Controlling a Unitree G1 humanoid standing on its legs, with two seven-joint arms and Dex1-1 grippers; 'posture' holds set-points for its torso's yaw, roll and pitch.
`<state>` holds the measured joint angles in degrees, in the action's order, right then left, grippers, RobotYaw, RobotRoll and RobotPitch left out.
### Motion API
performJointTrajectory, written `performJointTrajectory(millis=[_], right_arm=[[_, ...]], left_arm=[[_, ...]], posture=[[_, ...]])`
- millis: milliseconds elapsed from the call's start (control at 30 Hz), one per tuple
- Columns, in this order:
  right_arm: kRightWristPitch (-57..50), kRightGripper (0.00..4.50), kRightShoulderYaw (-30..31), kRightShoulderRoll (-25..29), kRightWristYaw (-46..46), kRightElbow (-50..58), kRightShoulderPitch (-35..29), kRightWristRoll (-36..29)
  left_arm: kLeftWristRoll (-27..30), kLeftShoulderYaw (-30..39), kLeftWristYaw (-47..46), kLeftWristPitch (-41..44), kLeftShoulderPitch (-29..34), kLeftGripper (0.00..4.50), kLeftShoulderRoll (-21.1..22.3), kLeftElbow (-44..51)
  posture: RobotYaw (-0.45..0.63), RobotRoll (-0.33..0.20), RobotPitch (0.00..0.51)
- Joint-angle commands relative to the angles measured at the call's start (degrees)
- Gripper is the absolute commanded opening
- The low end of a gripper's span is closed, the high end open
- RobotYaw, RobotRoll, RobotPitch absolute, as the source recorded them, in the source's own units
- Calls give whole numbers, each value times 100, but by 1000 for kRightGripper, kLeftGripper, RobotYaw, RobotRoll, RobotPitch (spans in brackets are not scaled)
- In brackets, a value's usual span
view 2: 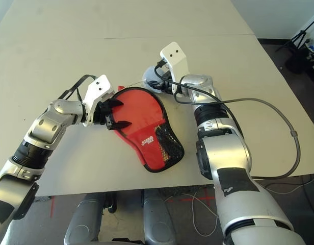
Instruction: Store the ping-pong paddle in its case and zip it.
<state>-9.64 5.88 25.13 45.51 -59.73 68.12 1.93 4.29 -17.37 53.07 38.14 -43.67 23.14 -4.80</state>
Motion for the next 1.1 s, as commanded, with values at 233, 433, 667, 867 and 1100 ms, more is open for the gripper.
performJointTrajectory(millis=[233,433,667,867,1100], right_arm=[[-91,550,-43,584,266,9,-86,104],[-103,548,160,1044,937,175,-165,282],[-195,547,359,1874,2331,745,-416,327],[-443,547,372,2676,3957,1936,-1213,-36],[-873,546,942,3920,4699,3690,-2460,-1565]], left_arm=[[-65,-320,19,234,141,4500,-23,-217],[-60,-343,13,227,131,4500,-52,-255],[-61,-342,-25,195,130,4500,-119,-324],[-69,-325,-50,141,101,4500,-182,-404],[-80,-330,-40,97,69,4500,-208,-477]], posture=[[-10,0,310],[-12,0,312],[-27,0,312],[-36,0,312],[-45,0,314]])
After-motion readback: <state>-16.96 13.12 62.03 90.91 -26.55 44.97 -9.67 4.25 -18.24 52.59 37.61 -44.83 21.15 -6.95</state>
